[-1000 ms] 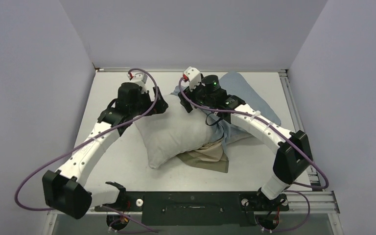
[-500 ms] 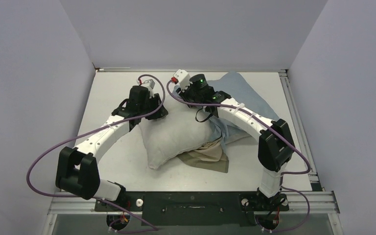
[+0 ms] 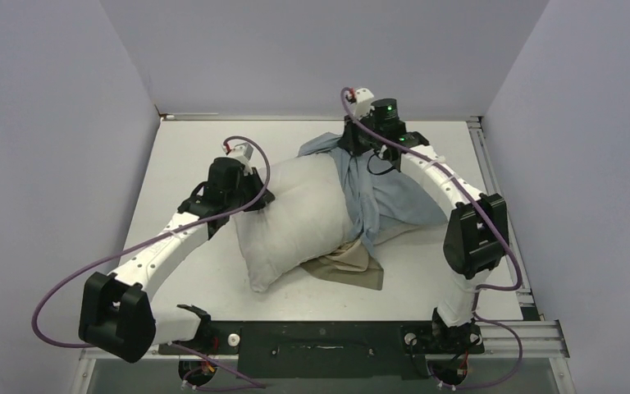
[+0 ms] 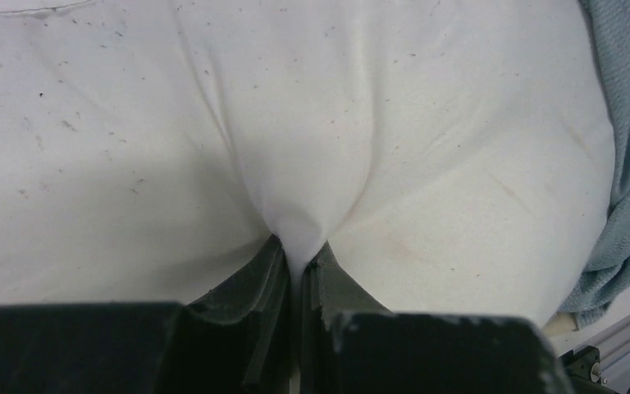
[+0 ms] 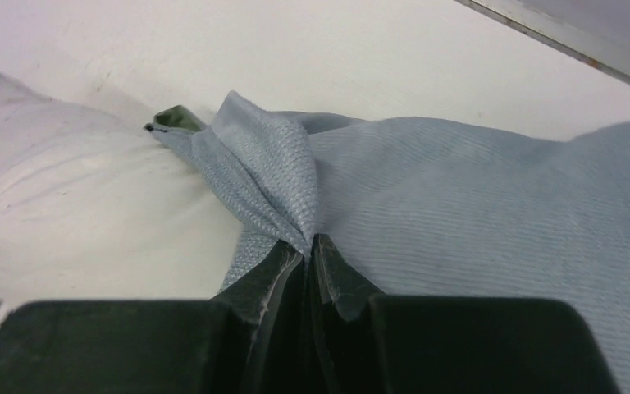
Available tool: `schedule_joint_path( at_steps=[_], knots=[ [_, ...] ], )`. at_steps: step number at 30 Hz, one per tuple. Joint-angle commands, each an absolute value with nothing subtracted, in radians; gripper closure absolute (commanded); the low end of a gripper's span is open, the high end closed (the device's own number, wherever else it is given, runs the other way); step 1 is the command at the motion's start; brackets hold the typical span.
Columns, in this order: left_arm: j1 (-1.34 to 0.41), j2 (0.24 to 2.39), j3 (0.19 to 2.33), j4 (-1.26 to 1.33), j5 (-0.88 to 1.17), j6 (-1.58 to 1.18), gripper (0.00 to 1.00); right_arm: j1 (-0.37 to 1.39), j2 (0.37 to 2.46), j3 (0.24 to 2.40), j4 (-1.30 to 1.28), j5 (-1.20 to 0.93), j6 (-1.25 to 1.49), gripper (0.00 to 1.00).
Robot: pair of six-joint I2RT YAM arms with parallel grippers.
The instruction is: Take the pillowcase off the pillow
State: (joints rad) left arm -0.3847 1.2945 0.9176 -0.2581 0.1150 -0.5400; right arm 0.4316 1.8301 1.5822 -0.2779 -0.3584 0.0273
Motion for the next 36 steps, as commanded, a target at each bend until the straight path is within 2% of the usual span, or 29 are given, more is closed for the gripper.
schedule_joint_path(
  at_steps=[1,6,13,22,28,32,33,36],
  knots=[
    [-0.382,1.212,0.861,-0.394,0.032,-0.5,1.0,0.311,1.756,1.618,-0.2,-0.46,0.19,0.95],
    [-0.381,1.093,0.826,-0.453,-0.023,-0.496,1.0,0.136,1.753,1.554,-0.117,-0.568,0.363,0.95],
    [-0.349,0.934,0.787,-0.524,-0.074,-0.509,1.0,-0.066,1.755,1.398,0.128,-0.745,0.628,0.95],
    [-0.184,0.861,0.767,-0.564,-0.036,-0.491,1.0,-0.215,1.725,1.22,0.19,-0.73,0.677,0.93],
    [-0.163,0.893,0.74,-0.476,0.097,-0.518,1.0,-0.202,1.707,1.151,0.239,-0.758,0.688,0.76],
    [-0.193,0.927,0.795,-0.458,0.123,-0.507,1.0,-0.167,1.621,1.156,0.197,-0.714,0.644,0.58],
    [-0.202,0.934,0.812,-0.463,0.115,-0.5,0.98,-0.159,1.588,1.157,0.171,-0.69,0.626,0.53],
    [-0.23,0.947,0.859,-0.485,0.084,-0.48,0.85,-0.106,1.47,1.139,0.11,-0.609,0.561,0.43]
  ],
)
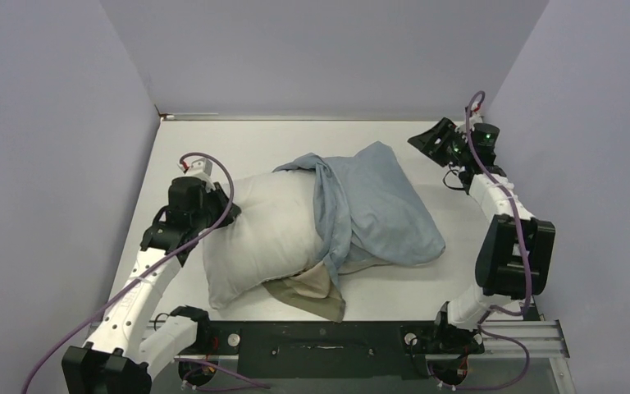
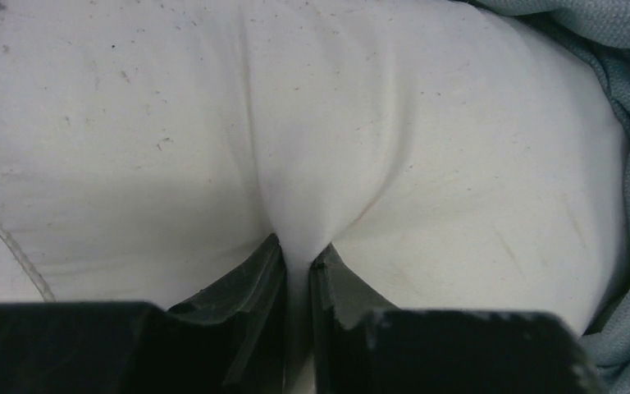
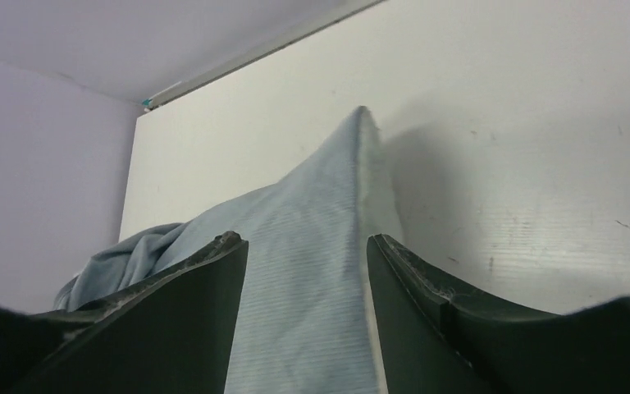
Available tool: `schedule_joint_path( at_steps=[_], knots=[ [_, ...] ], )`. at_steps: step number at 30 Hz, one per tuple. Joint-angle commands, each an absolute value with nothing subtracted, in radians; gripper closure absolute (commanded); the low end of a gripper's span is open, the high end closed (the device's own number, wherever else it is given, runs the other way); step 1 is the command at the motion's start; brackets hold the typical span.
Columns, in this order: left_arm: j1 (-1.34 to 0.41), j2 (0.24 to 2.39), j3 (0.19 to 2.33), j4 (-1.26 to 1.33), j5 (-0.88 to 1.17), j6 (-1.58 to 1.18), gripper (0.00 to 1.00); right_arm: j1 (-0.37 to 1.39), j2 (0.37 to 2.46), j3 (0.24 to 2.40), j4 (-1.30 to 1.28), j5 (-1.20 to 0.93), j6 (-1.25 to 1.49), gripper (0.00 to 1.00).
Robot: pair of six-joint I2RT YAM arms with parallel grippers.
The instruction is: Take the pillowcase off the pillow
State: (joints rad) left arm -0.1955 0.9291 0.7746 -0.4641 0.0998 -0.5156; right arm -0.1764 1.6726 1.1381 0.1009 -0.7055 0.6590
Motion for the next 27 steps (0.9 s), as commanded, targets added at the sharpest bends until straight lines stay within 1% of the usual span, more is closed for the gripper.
schedule_joint_path(
  at_steps=[1,2,5,7,9,15,18,19,23,24,27],
  knots=[
    [-0.239,0.949,0.874,-0.496,0.072,-0.476,0.79,-0.084,1.428,1.124,0.092,-0.583,0.546,0.4],
    [-0.248,0.949,0.888,-0.508,0.057,-0.469,0.73,-0.057,1.388,1.114,0.069,-0.559,0.522,0.37],
    [-0.3,0.948,0.935,-0.555,-0.005,-0.445,0.61,0.065,1.272,1.081,-0.012,-0.473,0.447,0.3],
    [-0.359,0.946,0.963,-0.587,-0.074,-0.428,0.53,0.161,1.181,1.045,-0.082,-0.4,0.407,0.29],
    [-0.434,0.94,0.986,-0.61,-0.132,-0.414,0.47,0.25,1.106,1.0,-0.13,-0.32,0.389,0.28],
    [-0.594,0.903,1.021,-0.659,-0.239,-0.379,0.38,0.516,0.916,0.861,-0.223,-0.186,0.441,0.26],
    [-0.685,0.895,1.036,-0.691,-0.281,-0.364,0.36,0.633,0.857,0.822,-0.276,-0.148,0.469,0.25],
    [-0.715,0.892,1.037,-0.702,-0.297,-0.361,0.34,0.67,0.848,0.815,-0.298,-0.136,0.474,0.25],
    [-0.809,0.89,1.041,-0.74,-0.335,-0.367,0.31,0.811,0.833,0.786,-0.378,-0.083,0.492,0.24],
    [-0.826,0.892,1.039,-0.745,-0.335,-0.371,0.29,0.836,0.834,0.778,-0.392,-0.072,0.498,0.24],
    [-0.869,0.904,1.025,-0.752,-0.317,-0.389,0.26,0.874,0.845,0.749,-0.409,-0.059,0.514,0.24]
  ],
)
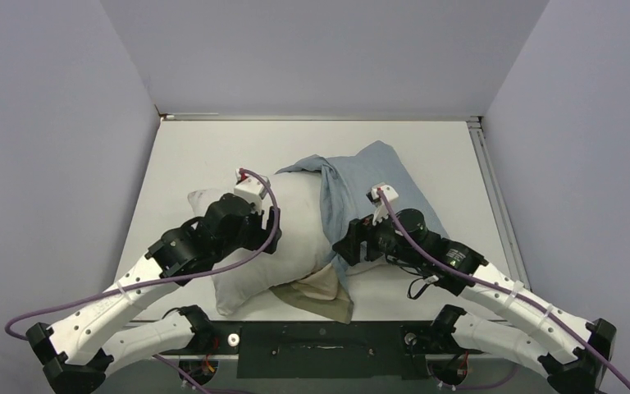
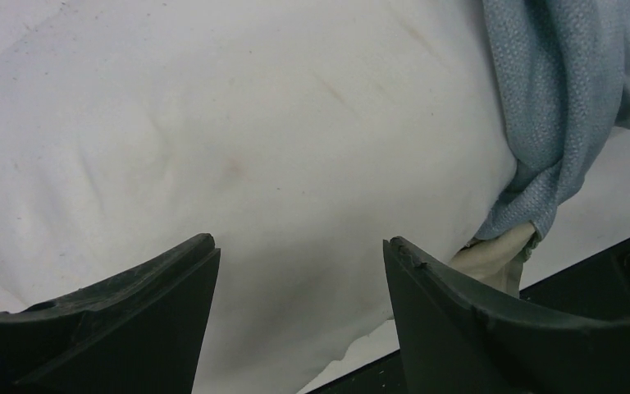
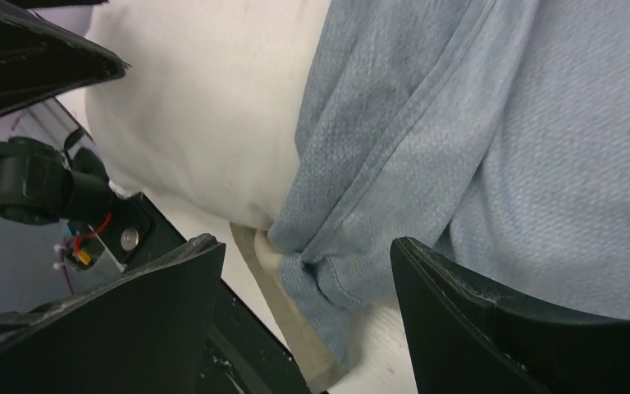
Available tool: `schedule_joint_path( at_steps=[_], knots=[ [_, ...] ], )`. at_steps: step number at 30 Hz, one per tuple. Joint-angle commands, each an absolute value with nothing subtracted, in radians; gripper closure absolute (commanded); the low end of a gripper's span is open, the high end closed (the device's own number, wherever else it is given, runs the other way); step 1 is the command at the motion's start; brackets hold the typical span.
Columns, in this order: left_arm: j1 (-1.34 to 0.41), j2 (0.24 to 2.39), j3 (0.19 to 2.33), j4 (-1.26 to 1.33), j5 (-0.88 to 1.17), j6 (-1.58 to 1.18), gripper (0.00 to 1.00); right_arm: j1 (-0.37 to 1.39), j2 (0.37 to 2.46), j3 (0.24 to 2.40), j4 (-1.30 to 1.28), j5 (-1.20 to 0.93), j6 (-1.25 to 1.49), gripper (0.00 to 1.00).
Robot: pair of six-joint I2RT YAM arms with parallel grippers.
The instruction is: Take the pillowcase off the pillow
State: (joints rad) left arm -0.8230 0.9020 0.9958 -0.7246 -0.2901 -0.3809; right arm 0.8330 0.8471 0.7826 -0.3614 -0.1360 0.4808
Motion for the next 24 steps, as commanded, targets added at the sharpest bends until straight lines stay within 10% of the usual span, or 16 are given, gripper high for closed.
schedule_joint_path(
  at_steps=[1,13,24],
  knots=[
    [-0.883,0.91,1.021,-0.752,-0.312,-0.399,0.24,0.875,0.851,0.741,-0.407,-0.074,0.515,0.24],
    [-1.135,1.06,1.01,-0.723,-0.45,-0.48,0.02,0.897,0.919,0.719,-0.455,-0.203,0.484,0.33],
    [-1.137,1.242,0.96,-0.587,-0.494,-0.494,0.04,0.96,1.057,0.689,-0.335,-0.189,0.492,0.38]
  ],
)
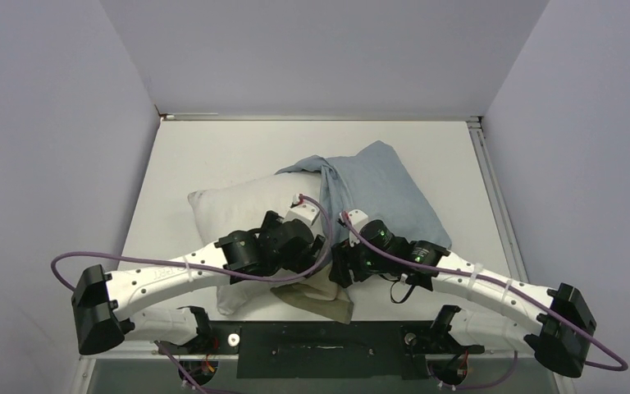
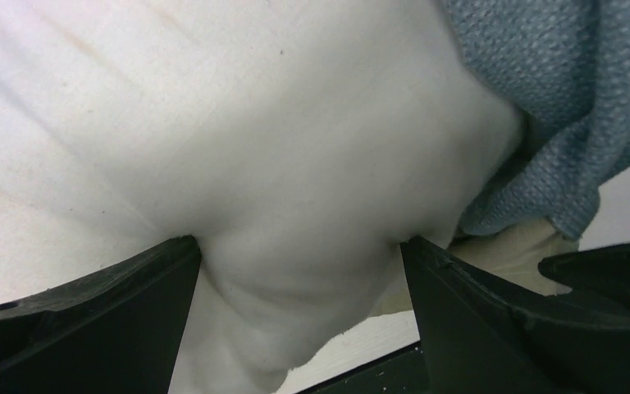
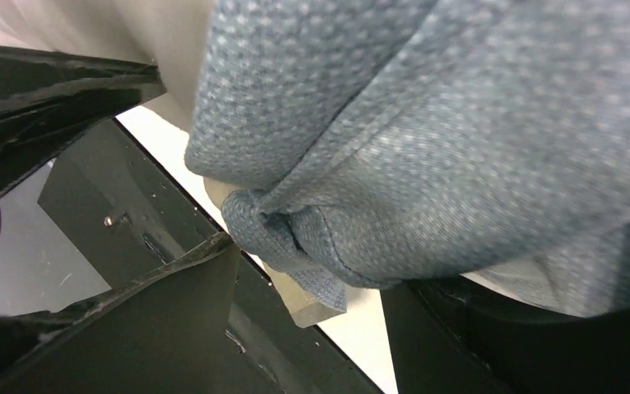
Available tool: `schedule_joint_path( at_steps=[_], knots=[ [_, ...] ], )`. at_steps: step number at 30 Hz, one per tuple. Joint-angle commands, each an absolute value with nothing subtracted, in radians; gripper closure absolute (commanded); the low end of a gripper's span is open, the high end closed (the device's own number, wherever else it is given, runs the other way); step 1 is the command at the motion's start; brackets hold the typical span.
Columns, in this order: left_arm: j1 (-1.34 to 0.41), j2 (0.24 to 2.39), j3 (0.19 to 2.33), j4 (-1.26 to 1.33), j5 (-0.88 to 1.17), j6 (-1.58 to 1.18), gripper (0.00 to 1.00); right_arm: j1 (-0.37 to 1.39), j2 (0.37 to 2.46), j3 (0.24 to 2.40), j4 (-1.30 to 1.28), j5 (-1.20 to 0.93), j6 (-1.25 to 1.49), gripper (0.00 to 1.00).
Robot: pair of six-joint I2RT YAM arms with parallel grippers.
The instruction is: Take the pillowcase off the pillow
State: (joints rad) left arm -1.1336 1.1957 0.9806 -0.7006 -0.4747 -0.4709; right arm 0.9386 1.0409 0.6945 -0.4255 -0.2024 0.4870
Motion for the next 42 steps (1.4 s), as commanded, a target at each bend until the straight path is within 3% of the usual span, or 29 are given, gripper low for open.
schedule_joint_path(
  at_steps=[1,4,11,12,14,16,17,21,22,29,42],
  knots=[
    [-1.133,1.259,0.957,-0.577,-0.5,-0.502,0.04,0.964,1.069,0.689,-0.332,-0.174,0.494,0.38],
    [-1.116,1.302,0.957,-0.558,-0.511,-0.523,0.03,0.967,1.095,0.691,-0.346,-0.128,0.493,0.38],
    [-1.033,1.31,0.949,-0.528,-0.512,-0.519,0.35,0.967,1.103,0.691,-0.387,-0.09,0.483,0.51],
    [-1.024,1.303,0.945,-0.52,-0.502,-0.514,0.43,0.968,1.104,0.69,-0.389,-0.091,0.481,0.55],
    [-0.996,1.287,0.938,-0.514,-0.497,-0.507,0.75,0.968,1.101,0.69,-0.396,-0.093,0.479,0.62],
    [-0.977,1.272,0.938,-0.52,-0.504,-0.5,1.0,0.968,1.103,0.698,-0.413,-0.09,0.469,0.67],
    [-0.967,1.266,0.939,-0.525,-0.51,-0.495,1.0,0.967,1.102,0.704,-0.421,-0.086,0.463,0.69],
    [-0.92,1.237,0.958,-0.552,-0.511,-0.471,1.0,0.963,1.082,0.716,-0.443,-0.032,0.447,0.93],
    [-0.907,1.224,0.962,-0.556,-0.51,-0.465,1.0,0.958,1.077,0.72,-0.445,-0.025,0.442,0.94],
    [-0.862,1.15,0.98,-0.596,-0.516,-0.423,1.0,0.889,1.058,0.769,-0.502,0.075,0.403,0.95],
    [-0.655,0.906,0.983,-0.679,-0.522,-0.336,1.0,0.467,0.932,0.906,-0.596,0.179,0.308,0.95]
  ],
)
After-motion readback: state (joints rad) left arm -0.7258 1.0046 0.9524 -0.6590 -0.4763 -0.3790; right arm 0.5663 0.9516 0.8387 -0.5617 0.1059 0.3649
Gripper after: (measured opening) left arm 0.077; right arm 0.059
